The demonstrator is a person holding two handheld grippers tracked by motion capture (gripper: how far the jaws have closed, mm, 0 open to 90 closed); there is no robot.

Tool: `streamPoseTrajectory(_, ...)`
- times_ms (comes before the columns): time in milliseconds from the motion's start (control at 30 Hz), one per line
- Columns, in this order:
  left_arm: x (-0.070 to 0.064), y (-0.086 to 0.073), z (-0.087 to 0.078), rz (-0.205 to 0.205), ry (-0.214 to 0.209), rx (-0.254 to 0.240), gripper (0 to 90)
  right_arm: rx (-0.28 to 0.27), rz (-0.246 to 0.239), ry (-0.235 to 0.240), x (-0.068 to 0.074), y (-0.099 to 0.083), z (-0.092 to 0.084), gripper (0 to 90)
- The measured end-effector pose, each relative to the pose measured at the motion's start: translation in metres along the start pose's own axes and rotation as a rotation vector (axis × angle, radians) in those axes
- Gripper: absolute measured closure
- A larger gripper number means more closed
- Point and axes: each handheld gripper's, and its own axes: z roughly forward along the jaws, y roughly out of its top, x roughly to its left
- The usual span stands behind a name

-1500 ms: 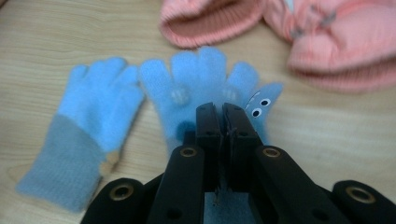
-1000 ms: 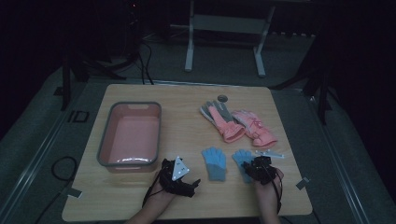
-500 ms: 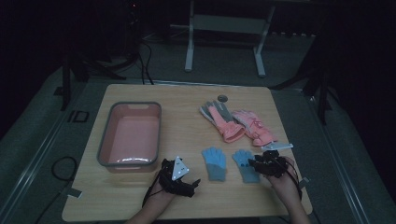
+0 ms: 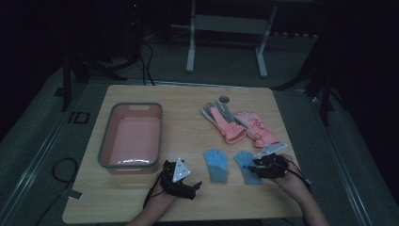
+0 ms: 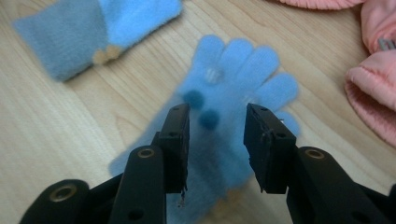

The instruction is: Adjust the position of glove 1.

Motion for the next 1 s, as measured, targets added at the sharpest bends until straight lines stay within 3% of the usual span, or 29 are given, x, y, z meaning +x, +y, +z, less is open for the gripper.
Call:
streamPoseTrajectory(200, 0.0, 0.0, 0.0, 0.002, 0.0, 0.001, 0.9, 0.017, 0.012, 0.025, -0.002, -0.004, 0.012, 61.8)
streamPoseTrajectory(367, -0.001, 0.0, 0.001, 0.01, 0.008, 0.007, 0.9, 0.021, 0.001, -0.014, 0.004, -0.007, 0.016, 64.0)
streamPoseTrajectory(500, -0.001, 0.0, 0.001, 0.01, 0.007, 0.007, 0.9, 0.009, 0.01, -0.022, 0.008, -0.009, 0.015, 72.4)
streamPoseTrajectory(600, -0.001, 0.0, 0.001, 0.009, 0.007, 0.007, 0.9, -0.013, 0.064, -0.022, 0.011, -0.011, 0.016, 82.3)
streamPoseTrajectory(800, -0.001, 0.0, 0.001, 0.011, 0.007, 0.007, 0.9, -0.045, 0.215, -0.055, 0.012, -0.008, 0.008, 86.0)
streamPoseTrajectory(867, -0.001, 0.0, 0.001, 0.011, 0.008, 0.007, 0.9, -0.07, 0.248, -0.074, 0.014, -0.001, -0.001, 86.0)
streamPoseTrajectory(1000, -0.001, 0.0, 0.001, 0.008, 0.007, 0.007, 0.9, -0.13, 0.268, -0.074, 0.021, 0.022, -0.021, 86.1)
